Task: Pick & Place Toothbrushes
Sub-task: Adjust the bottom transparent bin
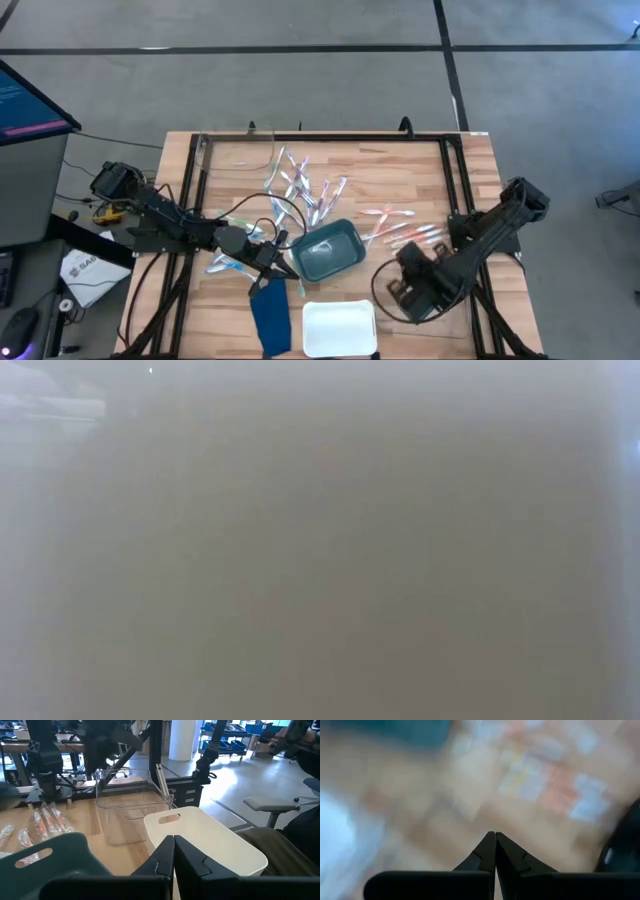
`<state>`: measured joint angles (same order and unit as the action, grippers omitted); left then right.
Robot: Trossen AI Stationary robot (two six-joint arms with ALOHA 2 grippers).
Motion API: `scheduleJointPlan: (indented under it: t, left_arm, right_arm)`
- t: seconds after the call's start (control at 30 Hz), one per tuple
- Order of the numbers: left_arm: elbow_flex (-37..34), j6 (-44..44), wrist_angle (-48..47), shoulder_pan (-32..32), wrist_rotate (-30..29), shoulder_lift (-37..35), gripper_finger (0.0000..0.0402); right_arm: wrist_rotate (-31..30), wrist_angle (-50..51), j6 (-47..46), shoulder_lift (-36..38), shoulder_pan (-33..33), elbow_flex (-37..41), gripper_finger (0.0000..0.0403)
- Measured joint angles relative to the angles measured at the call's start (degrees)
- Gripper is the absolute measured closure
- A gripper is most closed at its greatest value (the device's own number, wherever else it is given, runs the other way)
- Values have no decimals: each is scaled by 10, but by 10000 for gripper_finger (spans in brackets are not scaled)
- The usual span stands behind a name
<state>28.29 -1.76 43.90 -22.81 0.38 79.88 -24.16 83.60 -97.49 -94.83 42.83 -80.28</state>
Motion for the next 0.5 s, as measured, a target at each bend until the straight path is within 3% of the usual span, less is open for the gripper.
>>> scheduleJointPlan:
  t: [0.07,0.13,0.5]
  left_arm:
    - [0,0,0,0,0,0,401]
    - [0,0,0,0,0,0,401]
    - [0,1,-2,0,0,0,401]
  right_arm:
    - [-31,33,-35,0,-9,12,403]
    - [-25,47,-62,0,-24,34,403]
    - [84,-61,-50,0,-74,150,403]
